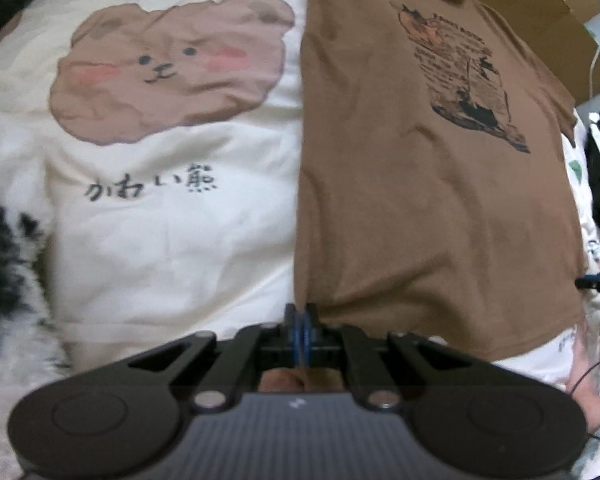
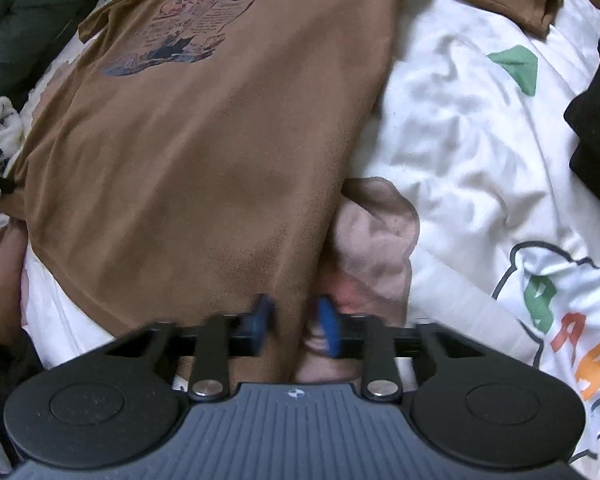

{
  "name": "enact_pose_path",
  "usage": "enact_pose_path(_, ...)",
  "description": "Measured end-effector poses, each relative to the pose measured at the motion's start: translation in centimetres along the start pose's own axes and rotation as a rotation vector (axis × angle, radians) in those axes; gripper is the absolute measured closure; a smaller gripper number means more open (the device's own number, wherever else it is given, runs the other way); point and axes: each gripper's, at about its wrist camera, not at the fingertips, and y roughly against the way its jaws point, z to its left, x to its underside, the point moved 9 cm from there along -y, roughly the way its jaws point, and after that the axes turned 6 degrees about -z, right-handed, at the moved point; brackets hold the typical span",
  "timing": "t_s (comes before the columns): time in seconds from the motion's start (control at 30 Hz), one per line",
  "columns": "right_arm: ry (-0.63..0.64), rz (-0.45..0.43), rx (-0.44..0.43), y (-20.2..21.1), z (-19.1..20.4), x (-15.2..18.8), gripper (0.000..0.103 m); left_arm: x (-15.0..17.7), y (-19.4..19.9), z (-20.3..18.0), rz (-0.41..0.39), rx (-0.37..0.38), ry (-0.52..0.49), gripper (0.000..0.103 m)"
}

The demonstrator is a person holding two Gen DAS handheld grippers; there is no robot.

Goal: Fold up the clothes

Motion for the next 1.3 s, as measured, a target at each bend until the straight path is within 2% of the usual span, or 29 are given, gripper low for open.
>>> enact_pose_path(0.2, 0.081, 0.097, 0.026, 2.0, -0.4, 0.6, 0.102, 0.2, 0.3, -0.2, 0.017, -0.004, -0.005, 0.101)
enact_pose_path(0.3, 0.113, 0.118, 0.044, 3.1, -0.4, 0.5, 0.102, 0.1, 0.3, 0.2, 0.028, -0.009, 0.002, 0.101)
enact_pose_path(0.43, 0.106, 0.122, 0.038, 4.5, -0.4, 0.2, 0.102, -0.5, 2.7, 0.4, 0.004, 0.030, 0.066, 0.101)
enact_pose_path(0.6, 0.038, 0.135, 0.012, 5.8, -1.0, 0.0, 0.102, -0.4, 1.4, 0.3, 0.053, 0.018, 0.018, 0.100)
enact_pose_path(0.63, 0.043, 0.144, 0.028, 5.3, -1.0, -0.1, 0.102, -0.2, 0.7, 0.9, 0.063, -0.005, 0.026, 0.098)
enact_pose_path(0.67, 0.059, 0.157, 0.078, 4.3, -1.5, 0.4, 0.101, 0.2, 0.5, 1.5, 0.072, -0.027, 0.027, 0.095)
enact_pose_path(0.73, 0.067, 0.172, 0.126, 3.2, -2.1, 1.2, 0.100, 0.6, -0.2, 2.0, 0.079, -0.086, -0.006, 0.080)
enact_pose_path(0.77, 0.049, 0.168, 0.104, 3.0, -2.2, 1.7, 0.099, 0.7, 0.1, 1.3, 0.067, -0.060, -0.017, 0.074)
enact_pose_path(0.83, 0.022, 0.156, 0.057, 3.4, -1.9, 2.1, 0.091, 0.8, 0.5, 0.4, 0.047, -0.023, -0.034, 0.053)
enact_pose_path(0.9, 0.031, 0.143, 0.029, 4.0, -1.2, 2.3, 0.083, 0.8, 1.0, -0.1, 0.025, -0.020, -0.044, 0.044)
enact_pose_path(1.0, 0.046, 0.146, -0.017, 4.1, -0.2, 2.8, 0.071, 1.0, 0.7, 0.2, 0.021, -0.027, -0.028, 0.044)
enact_pose_path(1.03, 0.050, 0.150, -0.024, 4.0, 0.0, 2.9, 0.070, 1.1, 0.6, 0.2, 0.028, -0.031, -0.028, 0.044)
enact_pose_path(1.27, 0.058, 0.146, -0.032, 1.9, 1.3, 2.9, 0.070, 2.4, 0.0, -0.5, 0.074, -0.026, -0.049, 0.046)
enact_pose_path(1.3, 0.057, 0.144, -0.039, 1.7, 1.5, 2.9, 0.072, 2.6, 0.0, -0.5, 0.079, -0.026, -0.042, 0.054)
